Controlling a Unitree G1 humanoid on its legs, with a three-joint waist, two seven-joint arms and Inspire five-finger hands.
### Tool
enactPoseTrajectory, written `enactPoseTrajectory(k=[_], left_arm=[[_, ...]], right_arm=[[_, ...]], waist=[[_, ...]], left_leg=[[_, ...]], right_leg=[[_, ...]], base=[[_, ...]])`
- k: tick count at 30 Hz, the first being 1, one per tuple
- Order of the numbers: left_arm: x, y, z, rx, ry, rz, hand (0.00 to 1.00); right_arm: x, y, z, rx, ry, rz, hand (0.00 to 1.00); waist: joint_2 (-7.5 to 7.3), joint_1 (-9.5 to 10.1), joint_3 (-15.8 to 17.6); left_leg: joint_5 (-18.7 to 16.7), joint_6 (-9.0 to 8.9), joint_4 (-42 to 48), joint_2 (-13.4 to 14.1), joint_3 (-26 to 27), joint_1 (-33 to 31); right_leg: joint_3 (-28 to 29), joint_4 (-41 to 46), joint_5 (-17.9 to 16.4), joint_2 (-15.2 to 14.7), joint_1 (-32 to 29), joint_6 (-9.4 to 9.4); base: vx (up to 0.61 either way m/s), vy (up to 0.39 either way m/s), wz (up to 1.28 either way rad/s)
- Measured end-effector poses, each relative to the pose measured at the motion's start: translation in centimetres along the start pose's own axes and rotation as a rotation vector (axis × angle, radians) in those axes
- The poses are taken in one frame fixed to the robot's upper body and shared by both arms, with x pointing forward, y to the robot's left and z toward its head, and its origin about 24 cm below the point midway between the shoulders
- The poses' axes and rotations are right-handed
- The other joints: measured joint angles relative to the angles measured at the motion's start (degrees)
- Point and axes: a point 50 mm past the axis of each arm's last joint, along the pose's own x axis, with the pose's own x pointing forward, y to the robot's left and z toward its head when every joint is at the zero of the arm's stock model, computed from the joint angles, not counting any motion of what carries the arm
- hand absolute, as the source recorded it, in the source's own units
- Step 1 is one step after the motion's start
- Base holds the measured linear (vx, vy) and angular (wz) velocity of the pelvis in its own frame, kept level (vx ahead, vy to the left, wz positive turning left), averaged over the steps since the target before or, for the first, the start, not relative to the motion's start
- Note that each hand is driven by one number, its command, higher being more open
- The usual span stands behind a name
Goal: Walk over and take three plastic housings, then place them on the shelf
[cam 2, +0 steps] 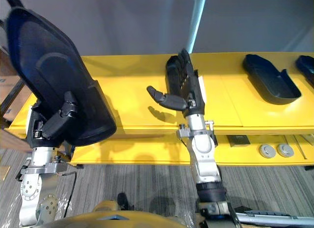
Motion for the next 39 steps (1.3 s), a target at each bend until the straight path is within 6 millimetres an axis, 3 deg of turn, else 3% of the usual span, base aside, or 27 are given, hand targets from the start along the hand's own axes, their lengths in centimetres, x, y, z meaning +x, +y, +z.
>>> enactPoseTrajectory(k=[5,8,17,22,27,32,34,39], left_arm=[[1.2,0.4,-0.1,0.122,0.104,-0.137,0.0],[2.8,1.0,-0.6,0.136,0.121,-0.133,0.0],[6.7,4.2,-3.0,0.172,0.202,0.074,0.0],[8.3,4.7,-3.3,0.094,0.204,0.147,0.0],[11.3,5.2,-3.4,-0.027,0.191,0.215,0.0],[13.5,4.4,-1.9,-0.113,0.119,0.201,0.0],[14.8,3.7,-0.8,-0.121,0.078,0.183,0.0],[16.9,2.5,1.2,-0.119,0.007,0.152,0.0]], right_arm=[[-1.6,0.0,0.9,-0.006,-0.012,0.023,1.0],[-2.2,0.0,1.0,-0.004,-0.005,0.042,1.0],[-3.1,-0.2,0.4,-0.064,0.07,0.134,1.0],[-4.3,-0.2,-0.5,-0.073,0.15,0.17,1.0],[-3.2,0.6,0.1,-0.089,0.114,0.298,1.0],[-0.9,4.4,2.8,0.006,-0.062,0.486,1.0],[-0.2,6.8,3.7,0.049,-0.127,0.593,1.0],[0.1,10.3,5.0,0.111,-0.208,0.726,1.0]], waist=[[0.21,-3.24,0.07],[0.35,-3.95,0.1],[3.43,-6.68,0.43],[3.79,-7.75,0.67],[4.47,-8.62,3.32],[4.16,-9.54,6.65],[3.37,-9.37,8.11],[1.7,-8.14,11.28]], left_leg=[[1.23,0.46,-3.93,-1.5,2.4,2.21],[1.48,0.56,-4.59,-1.92,3.14,2.16],[2.72,1.45,-4.4,-2.14,5.13,-0.7],[3.36,1.63,-4.33,-2.32,6.48,-2.15],[4.74,1.84,-4.3,-2.55,7.2,-4.25],[5.57,1.9,-1.85,-1.35,6.71,-8.37],[5.96,1.86,-0.87,-0.83,6.29,-9.85],[6.62,2.0,0.43,0.31,5.67,-11.93]], right_leg=[[2.68,1.61,0.06,-1.17,-1.58,0.1],[3.39,1.78,0.05,-1.39,-2.31,0.11],[7.09,3.93,-0.04,-1.97,-7.73,0.07],[9.67,7.98,-1.49,-3.07,-12.19,-0.11],[12.38,13.92,-3.48,-4.45,-17.86,-0.3],[12.57,18.05,-4.79,-4.86,-22.69,-1.52],[12.35,19.3,-5.13,-4.59,-24.03,-2.1],[11.98,20.94,-5.69,-4.04,-25.9,-3.06]], base=[[-0.02,0.061,-0.22],[-0.05,0.04,-0.12],[-0.03,0.026,-0.1],[-0.02,0.002,-0.15],[-0.08,-0.023,-0.11],[-0.09,-0.084,0.05],[-0.06,-0.086,0.06],[-0.04,-0.073,0.05]])
